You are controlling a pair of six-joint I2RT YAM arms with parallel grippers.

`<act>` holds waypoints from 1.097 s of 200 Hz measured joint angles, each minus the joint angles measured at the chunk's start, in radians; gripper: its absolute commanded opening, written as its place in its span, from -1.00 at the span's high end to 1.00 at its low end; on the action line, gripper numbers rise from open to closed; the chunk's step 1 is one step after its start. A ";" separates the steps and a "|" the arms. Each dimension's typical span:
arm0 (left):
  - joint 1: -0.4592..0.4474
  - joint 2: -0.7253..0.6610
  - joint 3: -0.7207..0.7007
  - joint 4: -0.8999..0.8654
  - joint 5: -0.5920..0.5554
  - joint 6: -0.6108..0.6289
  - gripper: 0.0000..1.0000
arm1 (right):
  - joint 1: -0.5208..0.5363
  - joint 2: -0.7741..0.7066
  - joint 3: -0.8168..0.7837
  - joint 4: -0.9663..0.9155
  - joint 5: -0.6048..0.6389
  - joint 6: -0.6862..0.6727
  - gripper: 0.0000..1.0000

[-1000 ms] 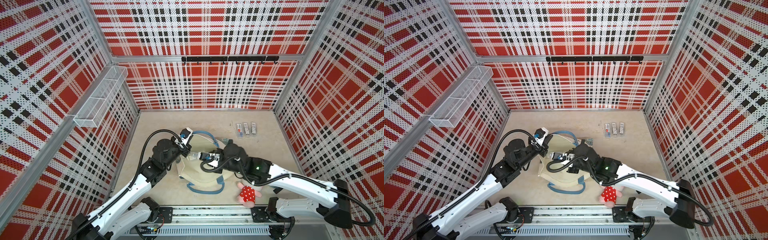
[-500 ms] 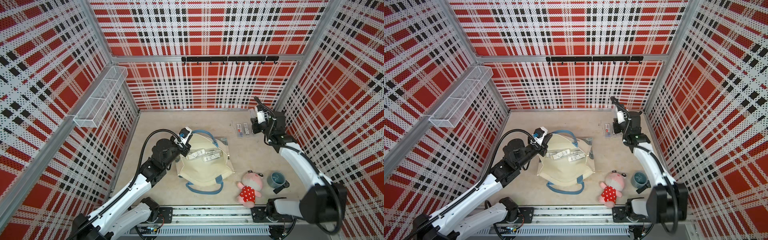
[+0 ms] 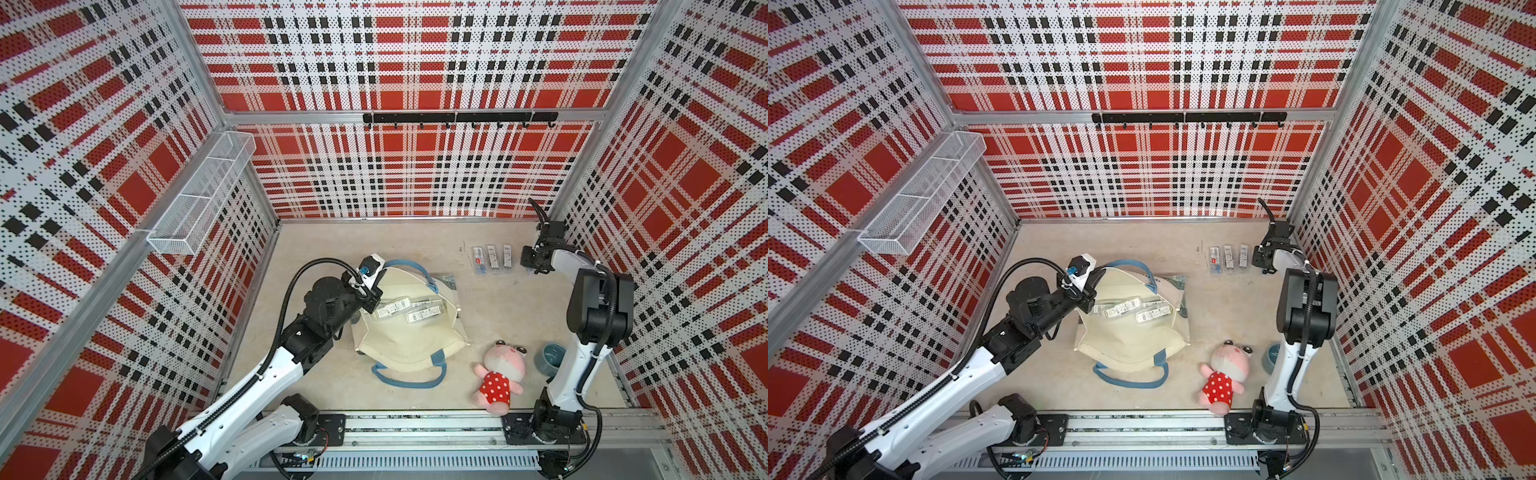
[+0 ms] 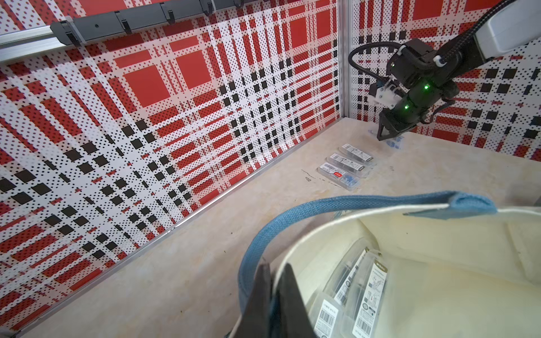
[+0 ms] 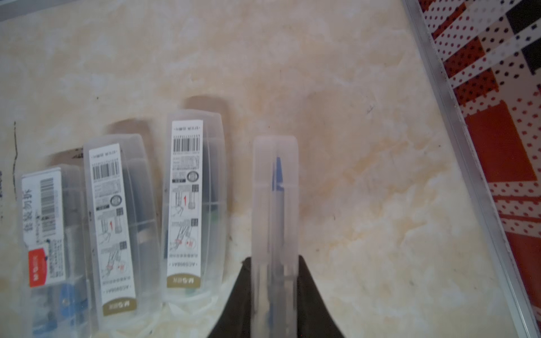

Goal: Take out the compass set from the canvas bag
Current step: Place the compass set at the center of the board.

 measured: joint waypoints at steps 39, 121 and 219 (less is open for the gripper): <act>0.000 0.001 0.000 0.002 0.003 0.000 1.00 | 0.000 0.075 0.089 -0.021 -0.008 0.008 0.44; 0.000 0.001 0.000 0.003 0.021 0.000 1.00 | 0.001 0.128 0.127 -0.049 -0.023 0.014 0.32; 0.000 0.001 0.000 0.006 0.027 -0.001 1.00 | 0.042 0.128 0.169 -0.062 -0.018 0.016 0.24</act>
